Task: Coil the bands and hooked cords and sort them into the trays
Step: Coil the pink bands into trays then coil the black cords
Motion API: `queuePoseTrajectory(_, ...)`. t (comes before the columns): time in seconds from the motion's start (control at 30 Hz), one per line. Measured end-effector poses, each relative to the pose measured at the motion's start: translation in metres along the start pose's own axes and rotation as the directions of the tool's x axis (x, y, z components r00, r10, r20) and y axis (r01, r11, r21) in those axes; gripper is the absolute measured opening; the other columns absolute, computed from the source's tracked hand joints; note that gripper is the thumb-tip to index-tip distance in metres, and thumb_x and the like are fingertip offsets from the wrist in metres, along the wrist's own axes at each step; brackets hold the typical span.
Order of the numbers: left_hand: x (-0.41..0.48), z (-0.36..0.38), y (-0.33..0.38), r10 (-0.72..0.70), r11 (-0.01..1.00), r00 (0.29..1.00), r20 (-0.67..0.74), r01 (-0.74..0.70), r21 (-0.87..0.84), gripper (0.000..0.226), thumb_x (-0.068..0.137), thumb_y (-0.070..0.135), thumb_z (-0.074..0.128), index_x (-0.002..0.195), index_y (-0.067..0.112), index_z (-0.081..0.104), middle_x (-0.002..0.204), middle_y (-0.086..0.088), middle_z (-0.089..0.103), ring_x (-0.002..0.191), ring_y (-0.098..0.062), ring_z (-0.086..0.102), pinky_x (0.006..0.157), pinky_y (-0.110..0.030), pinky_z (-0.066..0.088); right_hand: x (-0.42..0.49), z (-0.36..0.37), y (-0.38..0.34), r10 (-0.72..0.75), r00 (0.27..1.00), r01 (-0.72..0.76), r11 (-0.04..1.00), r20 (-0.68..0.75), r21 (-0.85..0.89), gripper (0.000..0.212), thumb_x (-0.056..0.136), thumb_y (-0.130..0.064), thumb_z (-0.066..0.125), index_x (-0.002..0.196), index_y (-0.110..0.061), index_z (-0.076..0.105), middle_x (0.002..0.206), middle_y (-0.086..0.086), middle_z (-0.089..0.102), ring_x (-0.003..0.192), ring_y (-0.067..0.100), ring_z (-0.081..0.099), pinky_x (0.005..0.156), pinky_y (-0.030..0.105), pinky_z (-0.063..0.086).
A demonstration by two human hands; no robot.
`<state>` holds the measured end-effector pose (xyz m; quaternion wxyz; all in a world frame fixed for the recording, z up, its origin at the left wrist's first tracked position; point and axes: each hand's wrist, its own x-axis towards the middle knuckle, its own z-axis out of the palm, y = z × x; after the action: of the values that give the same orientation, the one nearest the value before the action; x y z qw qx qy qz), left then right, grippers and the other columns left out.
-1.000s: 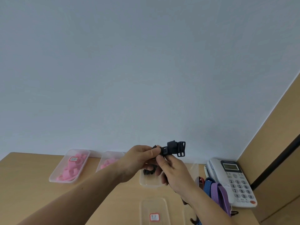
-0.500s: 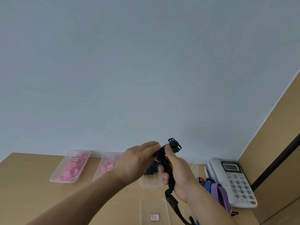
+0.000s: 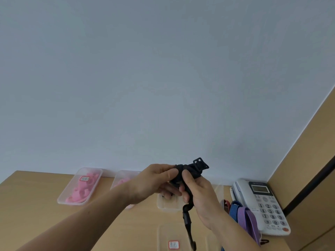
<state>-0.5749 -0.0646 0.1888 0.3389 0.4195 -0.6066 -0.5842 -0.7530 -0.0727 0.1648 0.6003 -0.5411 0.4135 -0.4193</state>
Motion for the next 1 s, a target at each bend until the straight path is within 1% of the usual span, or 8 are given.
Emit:
queuePoseTrajectory(0.3, 0.003, 0.009, -0.008, 0.203, 0.871, 0.931, -0.304, -0.030, 0.490, 0.024, 0.094, 0.023, 0.059, 0.118, 0.023, 0.060, 0.087, 0.006, 0.076, 0.083, -0.014, 0.071, 0.077, -0.033, 0.056, 0.004, 0.000, -0.005, 0.139, 0.989, -0.141, 0.989, -0.045, -0.050, 0.048, 0.098, -0.046, 0.048, 0.096, -0.002, 0.070, 0.082, 0.018, 0.073, 0.049, 0.016, 0.047, 0.047, 0.025, 0.039)
queuePoseTrajectory(0.4, 0.003, 0.009, -0.014, 0.467, 0.573, 0.835, -0.291, -0.035, 0.819, 0.029, 0.093, 0.028, 0.060, 0.122, 0.024, 0.060, 0.086, 0.010, 0.072, 0.073, -0.013, 0.066, 0.065, -0.026, 0.051, 0.007, 0.002, -0.009, 0.232, 0.972, -0.229, 0.971, -0.046, 0.068, 0.047, 0.097, -0.044, 0.052, 0.098, -0.001, 0.071, 0.079, 0.017, 0.072, 0.051, 0.017, 0.052, 0.048, 0.026, 0.039)
queuePoseTrajectory(0.53, 0.005, 0.007, -0.021, 0.746, 0.095, 0.664, 0.046, -0.175, 0.980, 0.018, 0.080, 0.006, 0.070, 0.098, 0.009, 0.068, 0.069, 0.003, 0.064, 0.047, -0.020, 0.050, 0.039, -0.030, 0.044, 0.010, -0.001, -0.014, 0.330, 0.943, -0.331, 0.924, 0.038, 0.190, 0.056, 0.092, -0.056, 0.055, 0.096, -0.003, 0.074, 0.076, 0.018, 0.066, 0.059, 0.025, 0.058, 0.056, 0.032, 0.042)
queuePoseTrajectory(0.63, 0.007, 0.004, -0.028, 0.774, -0.050, 0.612, 0.165, -0.201, 0.978, 0.018, 0.077, -0.003, 0.069, 0.093, 0.005, 0.069, 0.083, -0.003, 0.066, 0.054, -0.021, 0.051, 0.044, -0.035, 0.047, 0.008, -0.001, -0.012, 0.319, 0.947, -0.319, 0.914, 0.042, 0.252, 0.051, 0.082, -0.052, 0.067, 0.094, -0.003, 0.072, 0.072, 0.013, 0.060, 0.058, 0.023, 0.054, 0.059, 0.036, 0.042)
queuePoseTrajectory(0.73, 0.004, 0.008, -0.030, 0.679, 0.388, 0.727, -0.102, -0.238, 0.891, 0.035, 0.079, 0.019, 0.070, 0.113, 0.020, 0.061, 0.108, 0.009, 0.067, 0.083, -0.010, 0.064, 0.066, -0.028, 0.055, 0.006, -0.002, -0.009, 0.266, 0.964, -0.259, 0.902, 0.027, 0.344, 0.036, 0.074, -0.040, 0.074, 0.085, -0.006, 0.070, 0.068, 0.010, 0.054, 0.053, 0.019, 0.048, 0.056, 0.034, 0.041)
queuePoseTrajectory(0.83, 0.000, 0.005, -0.012, 0.132, 0.969, 0.935, -0.330, -0.052, 0.240, 0.062, 0.077, 0.052, 0.065, 0.132, 0.040, 0.040, 0.119, 0.016, 0.063, 0.102, -0.006, 0.064, 0.076, -0.024, 0.054, 0.004, -0.005, -0.011, 0.205, 0.978, -0.210, 0.929, 0.048, 0.305, 0.033, 0.076, -0.032, 0.074, 0.092, -0.004, 0.068, 0.071, 0.011, 0.056, 0.055, 0.018, 0.047, 0.058, 0.033, 0.040)
queuePoseTrajectory(0.9, 0.000, -0.004, -0.003, -0.103, 0.995, 0.976, -0.192, 0.098, -0.038, 0.064, 0.077, 0.054, 0.063, 0.134, 0.028, 0.046, 0.112, 0.000, 0.070, 0.099, -0.019, 0.069, 0.073, -0.030, 0.053, 0.003, -0.004, -0.011, 0.168, 0.982, -0.185, 0.948, 0.084, 0.259, 0.039, 0.078, -0.032, 0.074, 0.098, 0.001, 0.065, 0.073, 0.011, 0.057, 0.057, 0.019, 0.049, 0.057, 0.033, 0.041)
queuePoseTrajectory(1.0, -0.001, -0.006, -0.001, -0.088, 0.996, 0.994, 0.071, 0.086, 0.028, 0.037, 0.093, 0.042, 0.058, 0.108, 0.009, 0.061, 0.103, -0.014, 0.071, 0.093, -0.028, 0.068, 0.075, -0.035, 0.050, 0.000, -0.001, -0.010, 0.124, 0.987, -0.141, 0.972, 0.100, 0.190, 0.044, 0.079, -0.036, 0.072, 0.096, 0.004, 0.065, 0.073, 0.014, 0.055, 0.062, 0.022, 0.051, 0.053, 0.033, 0.041)
